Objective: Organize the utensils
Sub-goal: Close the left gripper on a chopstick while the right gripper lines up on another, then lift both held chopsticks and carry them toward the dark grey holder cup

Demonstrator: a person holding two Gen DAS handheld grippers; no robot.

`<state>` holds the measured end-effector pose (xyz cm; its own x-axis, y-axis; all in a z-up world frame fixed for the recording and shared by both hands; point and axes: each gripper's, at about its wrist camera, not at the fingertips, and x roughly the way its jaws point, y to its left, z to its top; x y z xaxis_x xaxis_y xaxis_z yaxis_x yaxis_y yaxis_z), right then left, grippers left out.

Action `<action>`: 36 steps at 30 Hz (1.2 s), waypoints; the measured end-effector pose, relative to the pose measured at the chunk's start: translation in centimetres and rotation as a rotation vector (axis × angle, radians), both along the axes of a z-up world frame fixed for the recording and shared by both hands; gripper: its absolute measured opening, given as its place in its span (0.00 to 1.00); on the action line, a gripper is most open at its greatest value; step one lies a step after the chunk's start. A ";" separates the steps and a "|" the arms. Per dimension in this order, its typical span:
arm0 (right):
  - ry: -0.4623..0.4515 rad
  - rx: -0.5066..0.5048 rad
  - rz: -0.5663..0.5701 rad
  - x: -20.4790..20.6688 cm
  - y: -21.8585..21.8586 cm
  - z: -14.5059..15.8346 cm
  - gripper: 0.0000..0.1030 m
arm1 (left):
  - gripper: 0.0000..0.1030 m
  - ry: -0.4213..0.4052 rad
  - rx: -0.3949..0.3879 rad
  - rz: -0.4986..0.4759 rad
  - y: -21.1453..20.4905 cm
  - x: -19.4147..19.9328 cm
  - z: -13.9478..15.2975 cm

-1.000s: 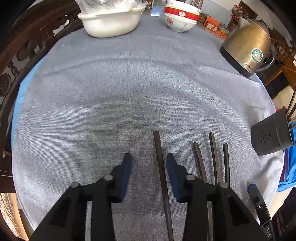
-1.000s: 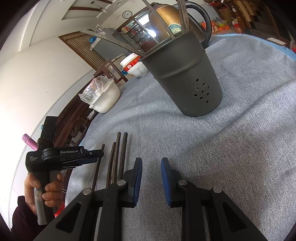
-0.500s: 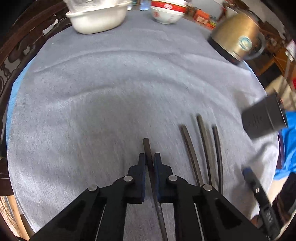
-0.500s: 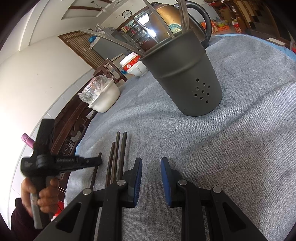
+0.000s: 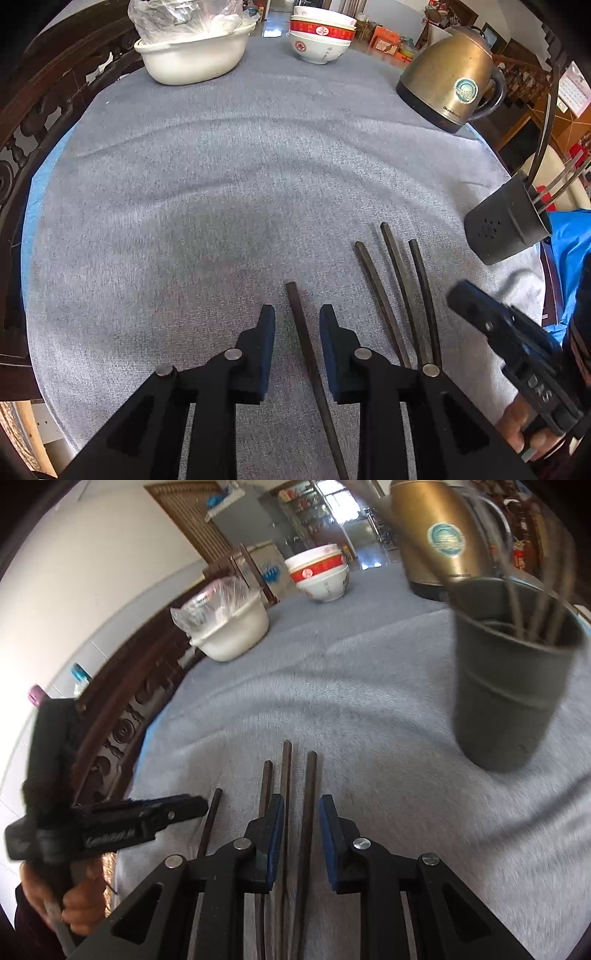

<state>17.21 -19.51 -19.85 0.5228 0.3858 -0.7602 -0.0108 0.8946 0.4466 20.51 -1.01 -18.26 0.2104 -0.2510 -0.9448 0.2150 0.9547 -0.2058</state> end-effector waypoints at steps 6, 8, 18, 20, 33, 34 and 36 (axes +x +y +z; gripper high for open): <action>0.086 -0.072 -0.002 2.2 1.4 -0.9 0.22 | 0.26 0.044 0.003 0.013 0.4 -0.2 -1.3; 0.115 -0.087 -0.002 2.5 1.5 -1.3 0.22 | 0.26 0.049 -0.003 0.014 0.4 -0.3 -1.4; 0.173 -0.151 -0.012 2.9 1.8 -2.4 0.07 | 0.26 0.065 -0.033 0.029 -0.4 0.0 -2.1; 0.186 -0.149 -0.016 2.7 1.7 -2.4 0.07 | 0.25 0.060 -0.032 0.033 -0.3 0.1 -2.1; 0.219 -0.163 -0.030 2.9 1.6 -2.3 0.08 | 0.33 0.037 0.005 0.014 -1.7 0.6 -2.0; 0.218 -0.154 -0.032 2.8 1.4 -2.3 0.08 | 0.22 0.033 0.014 0.018 -1.8 0.6 -2.0; 0.204 -0.141 -0.039 2.4 1.2 -2.0 0.07 | 0.10 0.037 0.022 0.026 -1.6 0.9 -2.2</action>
